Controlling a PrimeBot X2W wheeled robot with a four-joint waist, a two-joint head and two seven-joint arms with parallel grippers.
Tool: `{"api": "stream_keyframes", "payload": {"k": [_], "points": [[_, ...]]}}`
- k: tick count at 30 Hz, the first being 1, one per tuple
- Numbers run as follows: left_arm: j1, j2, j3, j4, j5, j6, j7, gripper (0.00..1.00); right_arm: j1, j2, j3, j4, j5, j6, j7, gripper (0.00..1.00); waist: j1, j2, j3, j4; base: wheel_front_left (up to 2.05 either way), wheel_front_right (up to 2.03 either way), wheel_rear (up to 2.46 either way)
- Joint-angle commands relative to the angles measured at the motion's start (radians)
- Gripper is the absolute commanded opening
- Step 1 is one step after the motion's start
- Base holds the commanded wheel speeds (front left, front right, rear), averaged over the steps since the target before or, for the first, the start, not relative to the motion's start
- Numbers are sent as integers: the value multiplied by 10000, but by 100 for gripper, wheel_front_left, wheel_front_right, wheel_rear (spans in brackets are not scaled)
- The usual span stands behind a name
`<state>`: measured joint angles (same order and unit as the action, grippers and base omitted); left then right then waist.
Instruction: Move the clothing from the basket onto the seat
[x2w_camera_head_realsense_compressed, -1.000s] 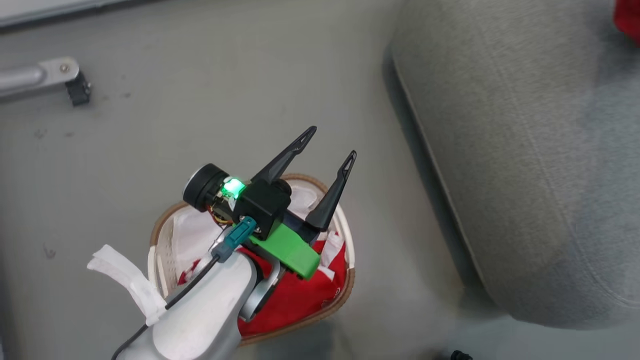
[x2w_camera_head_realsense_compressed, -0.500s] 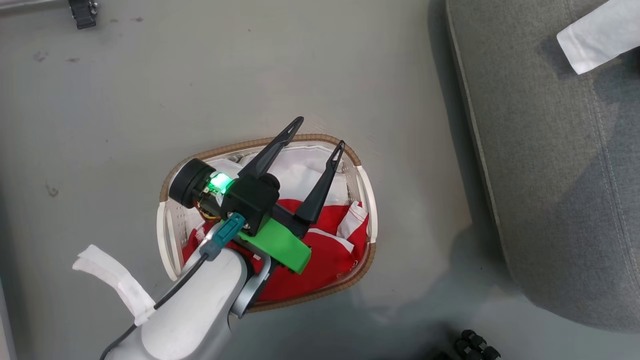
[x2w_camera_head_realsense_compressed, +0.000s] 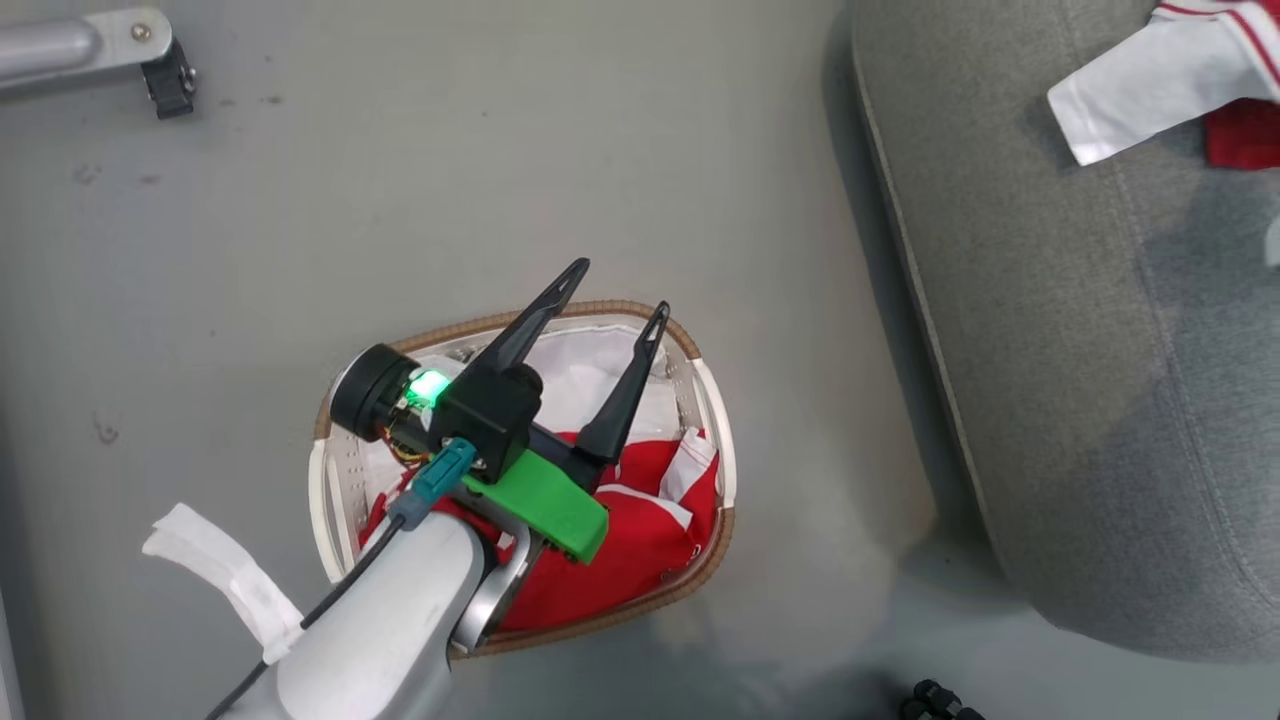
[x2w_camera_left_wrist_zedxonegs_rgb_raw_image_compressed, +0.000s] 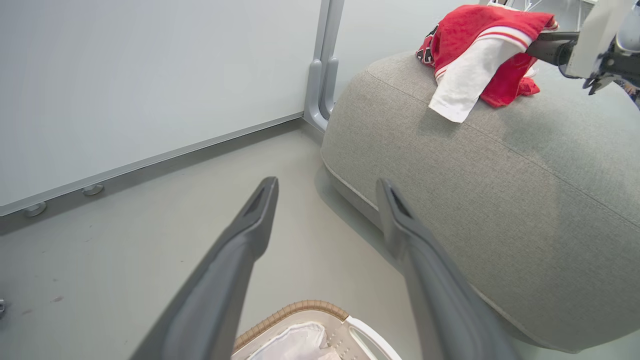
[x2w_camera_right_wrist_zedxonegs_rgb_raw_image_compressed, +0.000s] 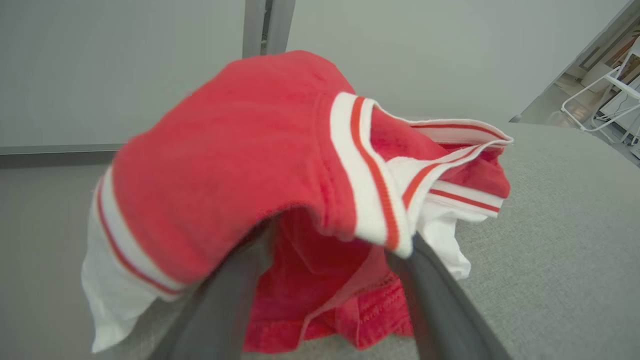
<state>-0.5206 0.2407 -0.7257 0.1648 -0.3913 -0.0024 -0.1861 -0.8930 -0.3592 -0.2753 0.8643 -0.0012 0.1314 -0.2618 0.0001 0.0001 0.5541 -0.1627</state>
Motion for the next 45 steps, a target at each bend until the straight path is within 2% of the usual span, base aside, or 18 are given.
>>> {"api": "stream_keyframes", "payload": {"k": [1,8,18,26,30,34,38,45], "points": [[167,101,57,47,-110,50,-70,100,396,71,10,-99,14,-14,-49,100,-1,-1,-346,-206,0,0,0],[549,144,132,302,-336,131,-225,100,1730,454,271,-960,185,-14,-51,100,-1,-1,-1161,-514,0,0,0],[1176,-234,358,1007,-866,114,-628,100,2865,208,894,-2152,497,-14,-49,100,-1,-1,-2751,-410,0,0,0],[1823,-543,972,1539,-1172,187,-786,100,2749,-12,1563,-2483,725,-14,-49,100,-1,-1,-4082,190,0,0,0],[2313,-620,1577,1388,-1096,267,-791,100,2952,160,2002,-2677,872,-14,-49,100,-1,-1,-4602,608,0,0,0],[2919,-562,2311,1177,-823,431,-793,100,3150,506,2615,-2872,1029,-14,-49,100,-1,-1,-4953,928,0,0,0],[3614,-627,3097,1021,-655,532,-784,100,3569,1114,3048,-3116,1260,-14,-49,100,-1,-1,-5174,1184,0,0,0],[4621,-917,4031,912,-270,386,-785,100,5200,2480,2949,-4016,1296,-14,-49,100,-1,-1,-5541,1645,0,0,0]]}}
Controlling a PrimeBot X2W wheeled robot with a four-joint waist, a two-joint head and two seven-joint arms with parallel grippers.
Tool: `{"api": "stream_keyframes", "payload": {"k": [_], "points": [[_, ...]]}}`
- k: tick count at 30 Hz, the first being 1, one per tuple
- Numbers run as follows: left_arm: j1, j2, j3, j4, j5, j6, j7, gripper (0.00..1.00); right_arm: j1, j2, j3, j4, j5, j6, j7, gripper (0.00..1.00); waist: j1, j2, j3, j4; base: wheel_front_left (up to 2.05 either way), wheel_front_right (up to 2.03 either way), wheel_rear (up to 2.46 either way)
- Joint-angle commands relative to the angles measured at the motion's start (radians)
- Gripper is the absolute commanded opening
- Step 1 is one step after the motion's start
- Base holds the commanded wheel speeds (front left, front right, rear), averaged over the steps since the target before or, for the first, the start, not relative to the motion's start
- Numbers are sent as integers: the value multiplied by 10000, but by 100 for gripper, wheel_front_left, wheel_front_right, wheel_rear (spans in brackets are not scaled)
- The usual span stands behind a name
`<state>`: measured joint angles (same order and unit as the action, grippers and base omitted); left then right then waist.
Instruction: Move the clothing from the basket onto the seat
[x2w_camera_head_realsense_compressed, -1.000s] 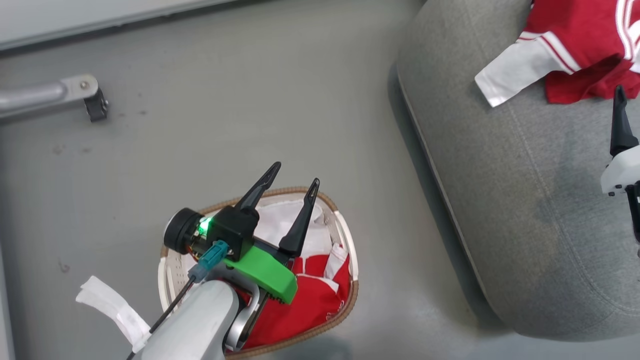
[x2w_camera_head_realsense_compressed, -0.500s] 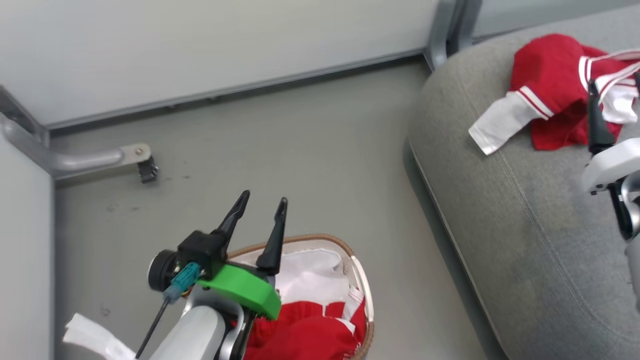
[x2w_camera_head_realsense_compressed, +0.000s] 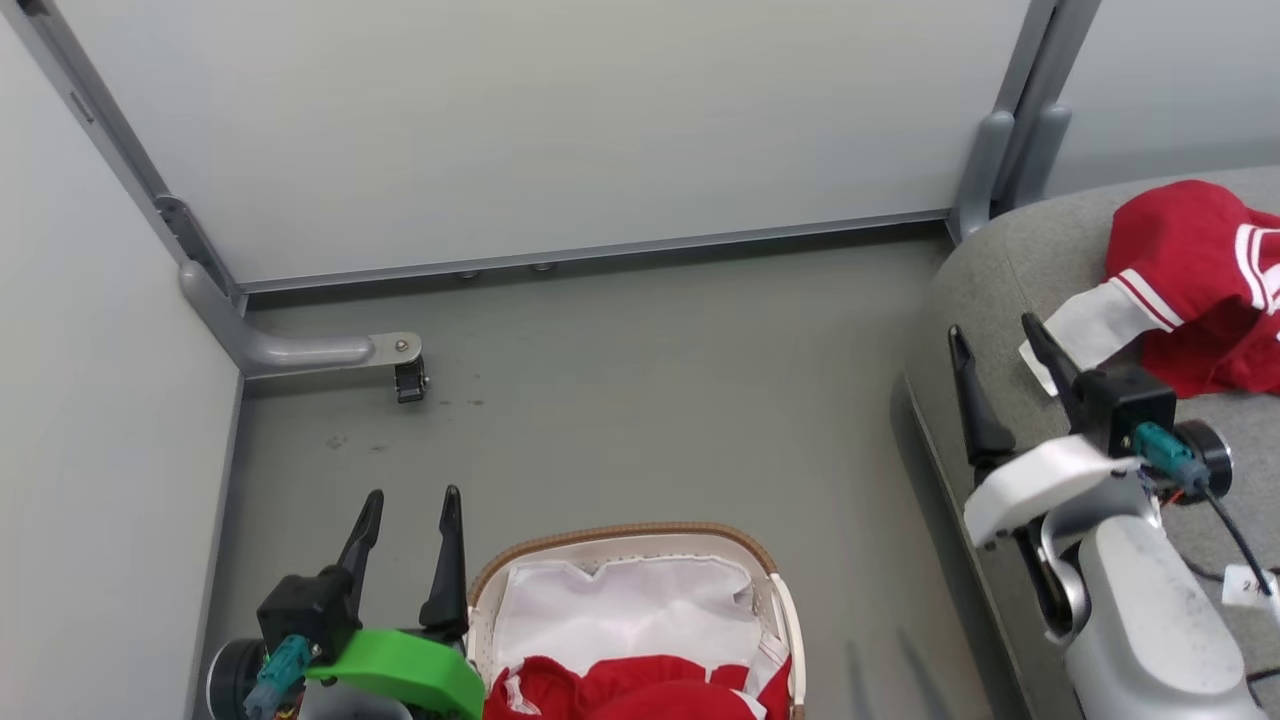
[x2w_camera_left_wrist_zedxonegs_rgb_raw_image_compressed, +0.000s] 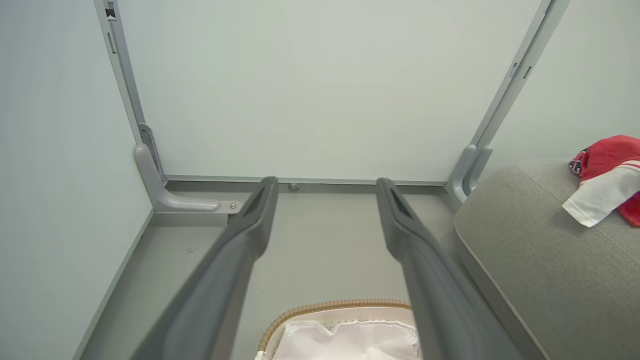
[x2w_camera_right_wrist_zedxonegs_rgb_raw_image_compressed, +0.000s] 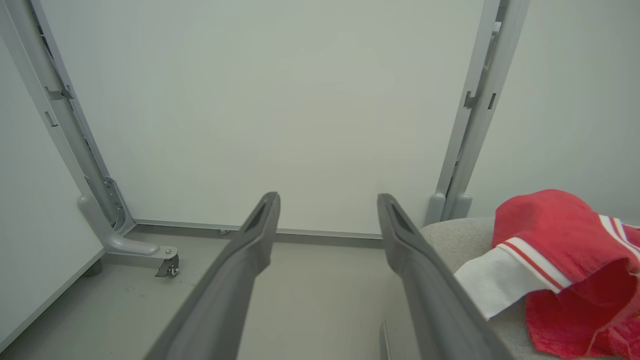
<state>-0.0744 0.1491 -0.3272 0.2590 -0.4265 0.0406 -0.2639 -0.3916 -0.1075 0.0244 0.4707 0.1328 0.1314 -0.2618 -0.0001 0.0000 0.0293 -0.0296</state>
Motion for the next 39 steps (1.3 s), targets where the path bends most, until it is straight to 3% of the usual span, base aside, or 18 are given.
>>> {"api": "stream_keyframes", "payload": {"k": [1,8,19,39], "points": [[260,-47,130,-35,121,-69,-7,100,423,94,-48,-191,-77,-14,-49,100,1,0,-321,361,0,0,0],[1026,-334,769,-59,298,-288,-7,100,1890,534,-25,-915,48,-14,-49,100,1,0,-541,556,0,0,0],[1816,-560,1316,-338,551,-508,-8,100,3265,553,-45,-1661,307,-14,-49,100,1,0,-746,488,0,0,0],[1569,-736,1568,-80,1007,-825,-8,100,3256,555,-145,-1762,359,-14,-49,100,1,0,-595,391,0,0,0]]}}
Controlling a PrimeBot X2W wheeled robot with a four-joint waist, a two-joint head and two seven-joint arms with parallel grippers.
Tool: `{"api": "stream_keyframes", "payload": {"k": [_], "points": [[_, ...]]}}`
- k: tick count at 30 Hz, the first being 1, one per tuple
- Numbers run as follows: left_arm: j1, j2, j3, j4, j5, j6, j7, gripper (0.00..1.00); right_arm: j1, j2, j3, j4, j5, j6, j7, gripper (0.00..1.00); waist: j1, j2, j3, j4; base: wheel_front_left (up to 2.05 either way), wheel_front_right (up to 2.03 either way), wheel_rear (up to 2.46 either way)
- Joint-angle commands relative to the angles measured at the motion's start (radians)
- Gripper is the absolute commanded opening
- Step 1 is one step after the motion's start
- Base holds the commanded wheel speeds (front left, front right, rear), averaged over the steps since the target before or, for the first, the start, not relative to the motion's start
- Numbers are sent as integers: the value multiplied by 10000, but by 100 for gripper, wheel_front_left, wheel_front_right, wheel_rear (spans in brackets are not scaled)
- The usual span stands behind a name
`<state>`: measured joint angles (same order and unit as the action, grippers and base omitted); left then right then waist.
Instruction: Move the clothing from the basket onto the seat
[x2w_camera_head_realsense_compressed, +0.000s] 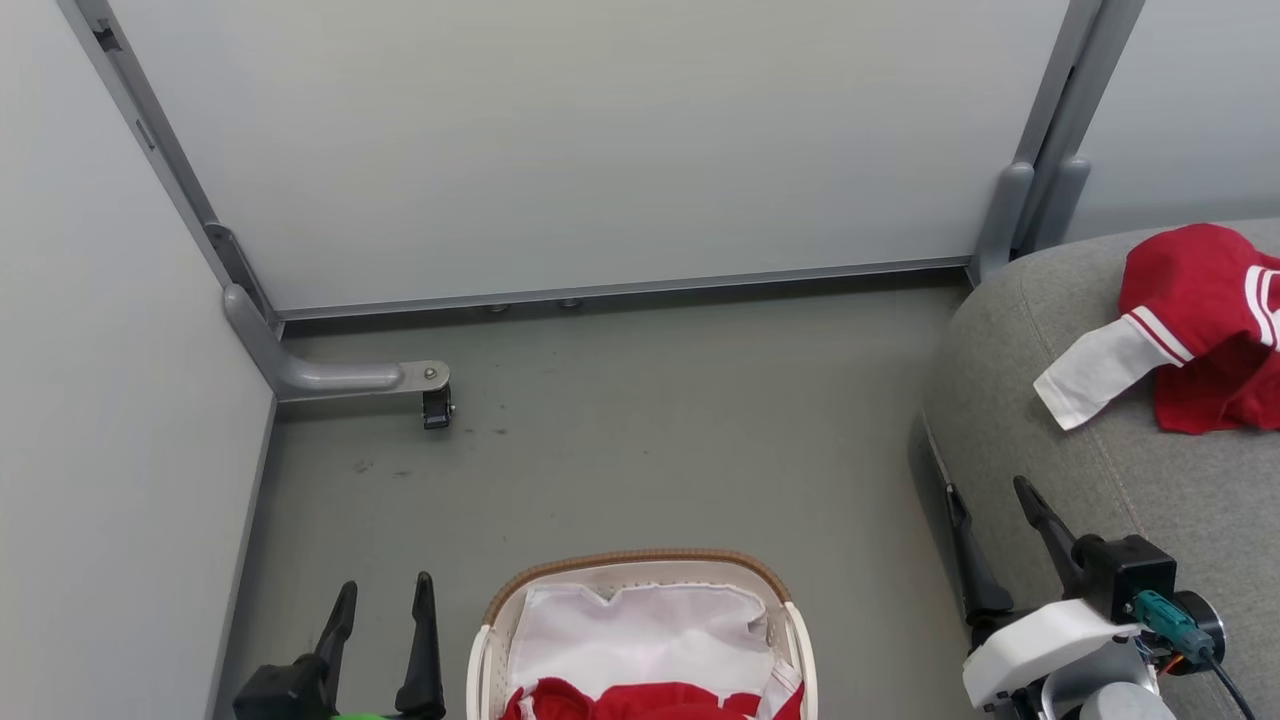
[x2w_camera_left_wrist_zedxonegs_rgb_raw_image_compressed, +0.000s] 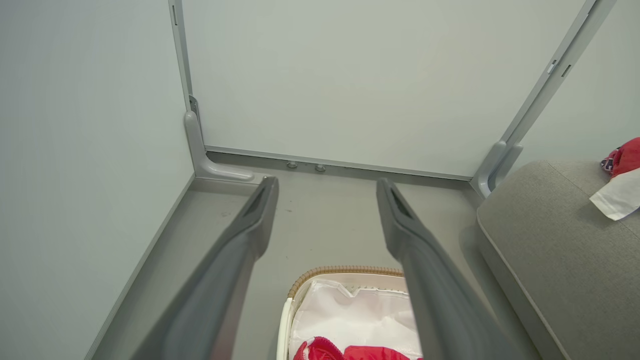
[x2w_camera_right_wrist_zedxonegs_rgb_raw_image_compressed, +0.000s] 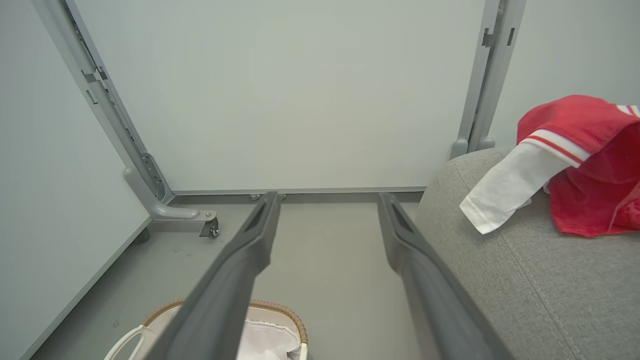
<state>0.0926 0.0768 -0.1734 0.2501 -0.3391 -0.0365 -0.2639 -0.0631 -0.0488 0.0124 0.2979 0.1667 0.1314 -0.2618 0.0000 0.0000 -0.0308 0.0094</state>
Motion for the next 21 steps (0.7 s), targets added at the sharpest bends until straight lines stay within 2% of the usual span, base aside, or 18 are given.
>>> {"api": "stream_keyframes", "payload": {"k": [1,12,21], "points": [[-102,-24,40,8,143,-61,-8,100,-35,-32,-29,-37,5,-14,-49,100,0,0,15,-1,0,0,0],[-376,-97,-44,133,331,-171,-8,100,-216,-32,-181,-87,-261,-14,-49,100,0,0,255,-111,0,0,0],[-1935,-111,-997,1171,811,-523,410,100,-845,-33,-366,-311,-490,-14,-49,100,0,0,1169,-510,0,0,0]]}}
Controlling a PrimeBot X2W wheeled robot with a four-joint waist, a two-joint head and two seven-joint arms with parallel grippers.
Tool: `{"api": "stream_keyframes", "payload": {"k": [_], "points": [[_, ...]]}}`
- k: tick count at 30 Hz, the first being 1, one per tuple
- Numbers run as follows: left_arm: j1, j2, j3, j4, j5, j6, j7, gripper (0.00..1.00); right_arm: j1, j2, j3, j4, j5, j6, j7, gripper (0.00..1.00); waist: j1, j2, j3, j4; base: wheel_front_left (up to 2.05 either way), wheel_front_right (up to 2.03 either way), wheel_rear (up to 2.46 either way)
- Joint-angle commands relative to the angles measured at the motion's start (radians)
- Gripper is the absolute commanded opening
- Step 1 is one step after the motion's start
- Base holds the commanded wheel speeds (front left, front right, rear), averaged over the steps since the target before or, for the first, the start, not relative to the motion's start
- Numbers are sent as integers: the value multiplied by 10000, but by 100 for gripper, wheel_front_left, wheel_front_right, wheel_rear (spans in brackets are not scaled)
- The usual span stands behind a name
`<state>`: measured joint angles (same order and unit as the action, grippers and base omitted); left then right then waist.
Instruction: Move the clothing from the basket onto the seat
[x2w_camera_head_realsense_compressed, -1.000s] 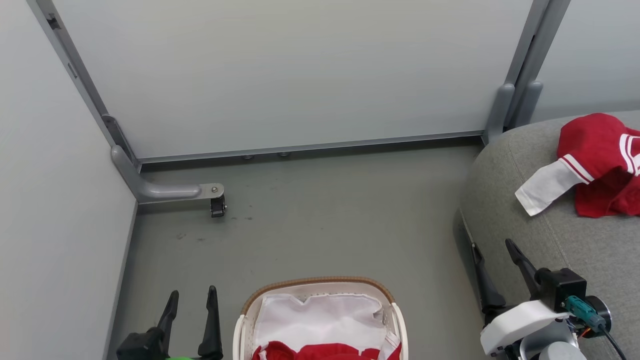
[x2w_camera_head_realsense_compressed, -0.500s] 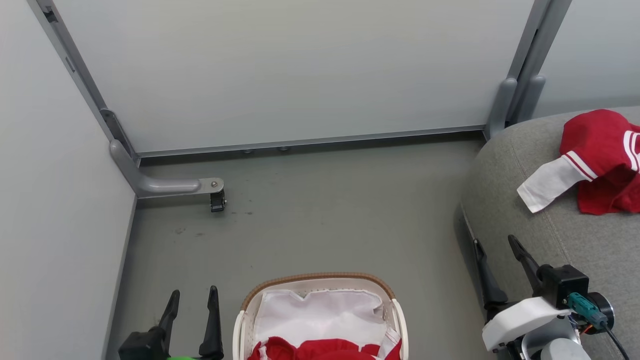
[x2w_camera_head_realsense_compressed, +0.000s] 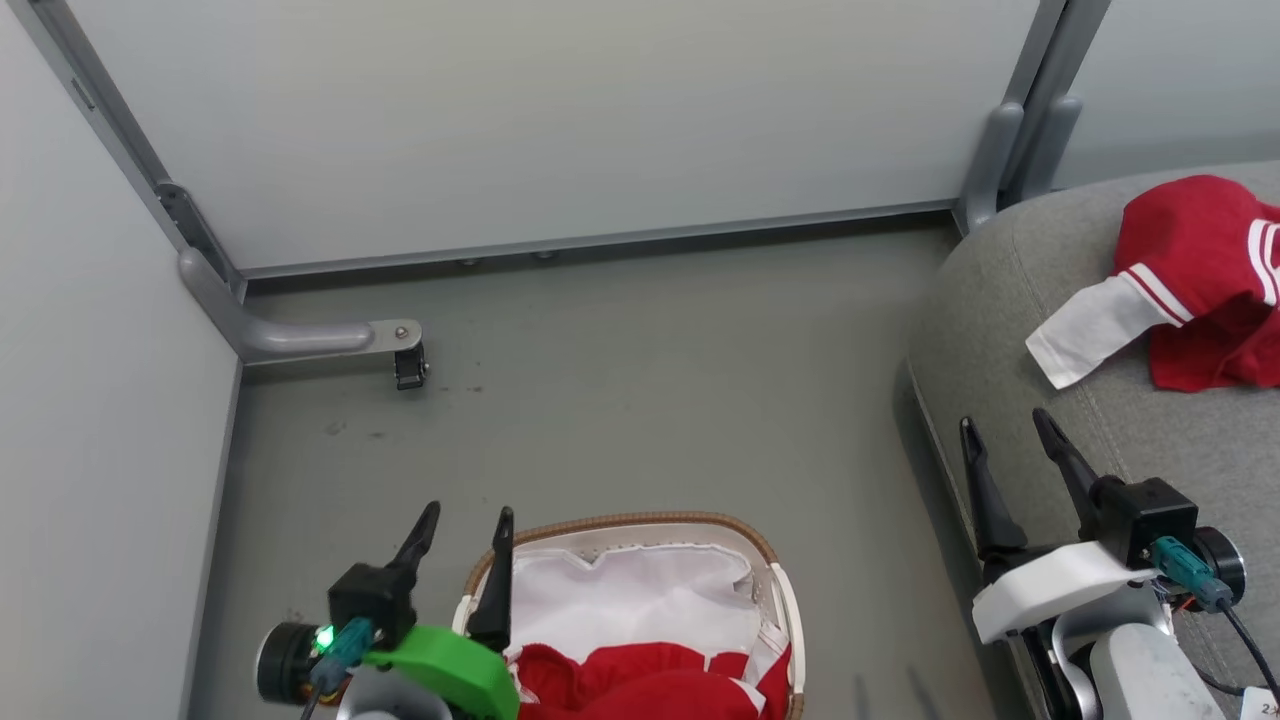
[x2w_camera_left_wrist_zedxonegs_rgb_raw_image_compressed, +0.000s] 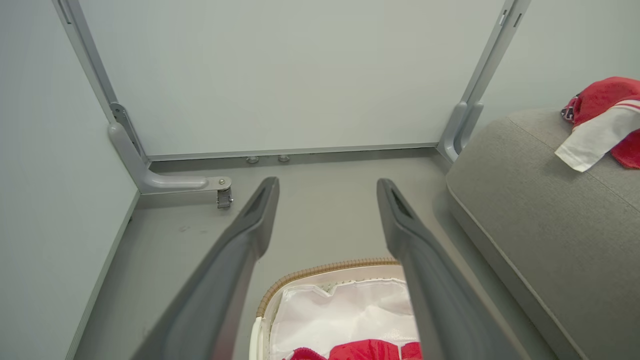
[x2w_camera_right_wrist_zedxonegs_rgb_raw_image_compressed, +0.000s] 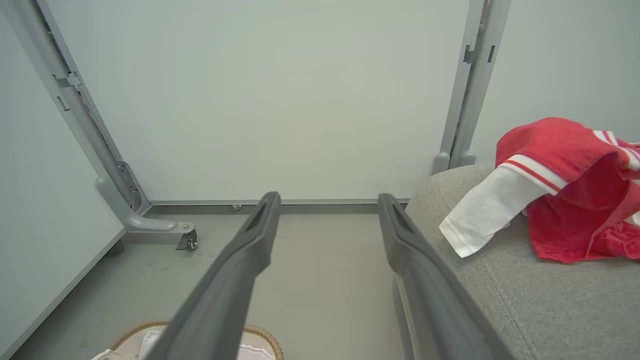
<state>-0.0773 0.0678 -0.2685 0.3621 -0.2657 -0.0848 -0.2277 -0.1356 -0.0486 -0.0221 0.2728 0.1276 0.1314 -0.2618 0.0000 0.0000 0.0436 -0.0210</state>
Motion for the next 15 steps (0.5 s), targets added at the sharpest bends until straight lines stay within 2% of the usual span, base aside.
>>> {"api": "stream_keyframes", "payload": {"k": [1,5,9,11,15], "points": [[-485,-25,-221,247,118,-111,172,100,-226,-33,-45,-105,-102,-14,-49,100,0,0,577,-245,0,0,0],[-1648,-20,-1112,1343,335,-344,778,100,-703,-32,-41,-267,-231,-14,-49,100,0,0,1468,-526,0,0,0],[-2586,-83,-2192,2605,-135,-447,1508,100,-1076,-29,159,-401,-291,-14,-49,100,0,0,2211,-898,0,0,0],[-2975,-111,-3109,3096,-437,-459,1861,100,-1281,-39,251,-475,-306,-14,-49,100,0,0,2570,-1129,0,0,0],[-3724,207,-4485,3965,-1280,-451,2400,100,-1679,-26,471,-660,-194,-14,-49,100,0,0,3300,-1629,0,0,0]]}}
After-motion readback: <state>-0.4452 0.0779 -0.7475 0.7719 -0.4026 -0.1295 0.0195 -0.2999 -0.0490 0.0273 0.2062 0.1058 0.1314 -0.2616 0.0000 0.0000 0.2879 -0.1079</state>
